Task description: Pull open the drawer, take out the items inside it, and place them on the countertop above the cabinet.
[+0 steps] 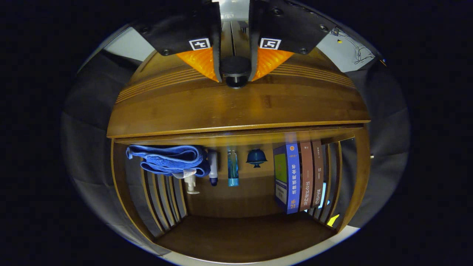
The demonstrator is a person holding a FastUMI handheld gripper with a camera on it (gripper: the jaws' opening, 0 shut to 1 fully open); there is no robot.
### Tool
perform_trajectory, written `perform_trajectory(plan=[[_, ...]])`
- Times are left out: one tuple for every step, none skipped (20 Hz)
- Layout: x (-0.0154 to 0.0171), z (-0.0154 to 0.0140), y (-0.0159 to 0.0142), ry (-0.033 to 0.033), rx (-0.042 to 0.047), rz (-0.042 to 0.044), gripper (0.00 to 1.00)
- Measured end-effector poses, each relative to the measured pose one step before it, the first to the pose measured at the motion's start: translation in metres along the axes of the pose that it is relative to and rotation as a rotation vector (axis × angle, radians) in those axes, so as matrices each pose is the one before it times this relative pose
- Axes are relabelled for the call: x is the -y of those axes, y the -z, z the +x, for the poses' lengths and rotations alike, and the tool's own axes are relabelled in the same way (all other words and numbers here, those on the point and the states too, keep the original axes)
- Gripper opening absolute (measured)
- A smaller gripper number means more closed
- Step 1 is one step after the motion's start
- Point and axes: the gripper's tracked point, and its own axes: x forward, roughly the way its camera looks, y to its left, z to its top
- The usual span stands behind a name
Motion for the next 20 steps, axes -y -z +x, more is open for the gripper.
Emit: perform_trajectory(plan=[[0.00067, -0.01076, 0.00222, -0.00101, 0.00479, -0.00232, 0.34], [0.00057, -0.00860, 0.00155, -0.00300, 0.00224, 0.00419, 0.34], [0.00046, -0.00970, 0.00087, -0.00338, 0.00344, 0.00661, 0.34], [0.00124, -0.00908, 0.00200, -0.00123, -0.00057, 0.00265, 0.34], [0.00070, -0.00882, 0.00103, -0.00258, 0.00281, -0.00029, 0.34], [0.00083, -0.00984, 0.00240, -0.00246, -0.00124, -0.00218, 0.34], [0.00003, -0.00885, 0.00086, -0.00273, 0.00123, -0.00220, 0.34], [0.00126, -0.00819, 0.00181, -0.00333, -0.00037, -0.00169, 0.34], [0.00058, -0.00769, 0.00103, -0.00423, -0.00115, 0.00116, 0.34], [0.00067, -0.00833, 0.00116, -0.00346, 0.00038, 0.00408, 0.34], [0.00077, -0.00746, 0.00085, -0.00243, -0.00234, 0.00029, 0.34], [0.00070, -0.00661, 0.00174, -0.00149, -0.00058, 0.00090, 0.34], [0.00005, -0.00486, 0.00066, -0.00075, -0.00100, -0.00191, 0.34], [0.00060, -0.00589, 0.00132, -0.00004, 0.00262, -0.00130, 0.33], [0.00014, -0.00485, 0.00099, -0.00115, -0.00039, -0.00005, 0.34], [0.00051, -0.00470, 0.00151, -0.00071, 0.00244, 0.00369, 0.34], [0.00006, -0.00399, 0.00209, -0.00028, 0.00174, -0.00159, 0.34], [0.00063, -0.00331, 0.00235, -0.00265, 0.00184, -0.00812, 0.34], [0.00040, -0.00390, 0.00444, -0.00359, -0.00300, -0.00823, 0.33], [-0.00027, -0.00406, 0.00042, -0.00629, 0.00603, -0.00408, 0.33]])
